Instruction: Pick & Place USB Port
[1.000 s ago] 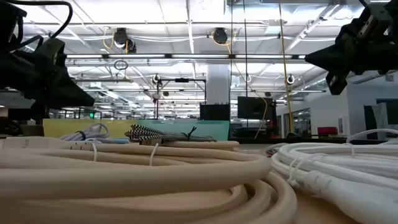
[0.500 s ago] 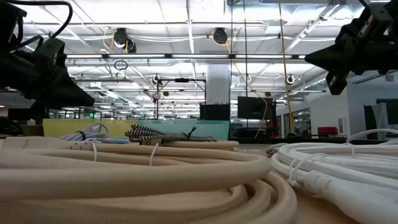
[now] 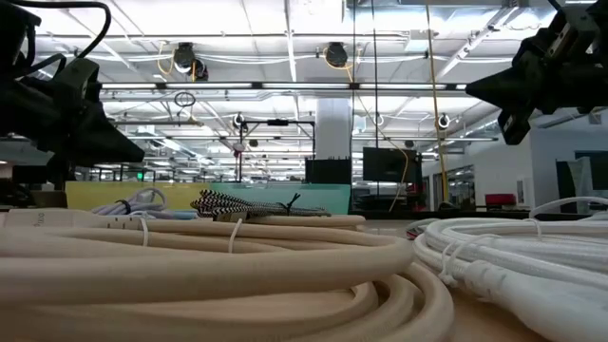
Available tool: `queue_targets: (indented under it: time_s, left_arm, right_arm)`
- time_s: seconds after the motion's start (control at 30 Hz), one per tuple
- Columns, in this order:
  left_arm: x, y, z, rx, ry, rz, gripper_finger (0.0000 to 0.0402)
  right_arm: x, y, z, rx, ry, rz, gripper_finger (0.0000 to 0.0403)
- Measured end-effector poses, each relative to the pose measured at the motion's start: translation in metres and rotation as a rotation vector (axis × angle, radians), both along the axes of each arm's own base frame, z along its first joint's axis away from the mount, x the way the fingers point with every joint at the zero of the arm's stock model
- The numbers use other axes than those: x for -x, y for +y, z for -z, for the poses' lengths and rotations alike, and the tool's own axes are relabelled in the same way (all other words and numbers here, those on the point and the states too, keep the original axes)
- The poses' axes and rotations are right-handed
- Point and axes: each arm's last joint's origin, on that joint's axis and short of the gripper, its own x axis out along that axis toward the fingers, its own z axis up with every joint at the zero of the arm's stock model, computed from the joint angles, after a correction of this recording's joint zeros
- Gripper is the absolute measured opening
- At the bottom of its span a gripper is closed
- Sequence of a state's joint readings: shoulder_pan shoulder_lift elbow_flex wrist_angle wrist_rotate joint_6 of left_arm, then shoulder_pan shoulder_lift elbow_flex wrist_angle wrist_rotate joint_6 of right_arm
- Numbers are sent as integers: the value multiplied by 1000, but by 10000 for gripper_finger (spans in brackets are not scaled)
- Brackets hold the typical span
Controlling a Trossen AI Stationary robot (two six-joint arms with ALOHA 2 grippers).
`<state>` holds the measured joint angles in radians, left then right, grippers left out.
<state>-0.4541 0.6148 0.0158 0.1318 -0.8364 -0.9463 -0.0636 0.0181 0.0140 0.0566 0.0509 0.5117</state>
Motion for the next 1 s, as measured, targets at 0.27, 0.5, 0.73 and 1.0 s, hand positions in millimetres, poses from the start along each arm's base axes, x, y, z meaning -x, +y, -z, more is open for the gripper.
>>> queue_targets:
  time_s: [0.27,0.5,0.73,1.0]
  left_arm:
    - [0,0,0,0,0,0,21]
    - [0,0,0,0,1,0,21]
    - [0,0,0,0,1,0,21]
    - [0,0,0,0,0,0,21]
  right_arm:
    - [0,0,0,10,1,1,0]
    - [0,-2,-1,219,23,62,0]
    - [2,-1,-16,-226,-204,25,0]
    - [15,-7,-46,-731,-666,44,0]
